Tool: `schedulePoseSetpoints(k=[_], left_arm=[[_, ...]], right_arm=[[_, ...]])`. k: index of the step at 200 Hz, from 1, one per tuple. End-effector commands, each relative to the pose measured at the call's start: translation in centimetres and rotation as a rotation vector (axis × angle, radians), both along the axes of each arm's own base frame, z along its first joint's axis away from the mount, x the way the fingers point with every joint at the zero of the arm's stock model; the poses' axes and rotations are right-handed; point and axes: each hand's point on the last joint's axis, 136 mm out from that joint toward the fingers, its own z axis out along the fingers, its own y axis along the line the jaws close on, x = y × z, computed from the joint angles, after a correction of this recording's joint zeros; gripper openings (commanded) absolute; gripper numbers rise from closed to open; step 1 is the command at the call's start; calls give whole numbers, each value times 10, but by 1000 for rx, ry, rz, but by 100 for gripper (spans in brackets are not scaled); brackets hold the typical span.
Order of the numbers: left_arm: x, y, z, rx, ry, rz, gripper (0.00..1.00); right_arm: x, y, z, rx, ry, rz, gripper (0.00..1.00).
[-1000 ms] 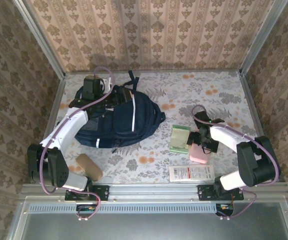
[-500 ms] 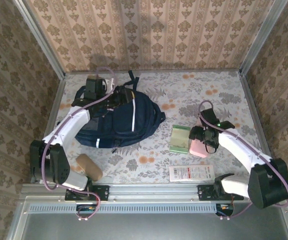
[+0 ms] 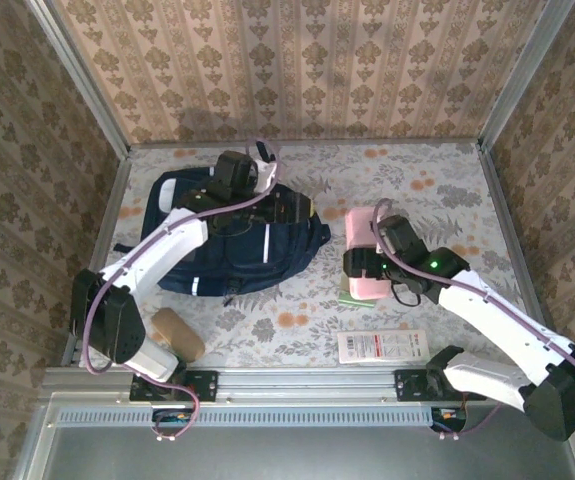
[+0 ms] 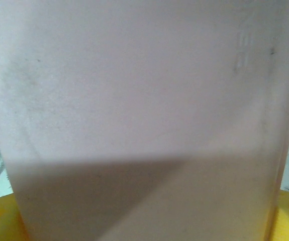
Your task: Pack books, pencil case, and school supplies into a backpack
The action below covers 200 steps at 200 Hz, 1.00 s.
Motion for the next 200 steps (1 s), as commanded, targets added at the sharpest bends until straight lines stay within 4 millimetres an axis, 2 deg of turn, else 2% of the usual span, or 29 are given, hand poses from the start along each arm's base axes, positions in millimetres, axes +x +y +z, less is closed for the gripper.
schedulePoseSetpoints(k=[1, 37, 71, 98, 136, 154, 172, 200], left_arm=[[1, -16, 8, -4, -40, -12, 100], [-2, -39, 18, -70, -9, -36, 100], [-2, -47, 31, -131, -18, -24, 100], [-18, -65, 41, -205, 7, -119, 100], [-26, -79, 28, -196, 49, -167, 100], [-27, -79, 17, -179, 81, -166, 100], [-27, -76, 13, -170, 88, -154, 94], [-27, -70, 11, -173, 98, -145, 69]], right_arm=[[12, 31, 29, 54, -110, 106, 70], [7, 66, 44, 63, -207, 248, 70], [8, 79, 48, 111, -240, 280, 70], [5, 88, 50, 145, -262, 315, 70], [3, 95, 50, 172, -278, 342, 70], [5, 93, 49, 157, -283, 334, 70], [8, 86, 49, 126, -290, 302, 70], [13, 73, 48, 85, -301, 239, 69]])
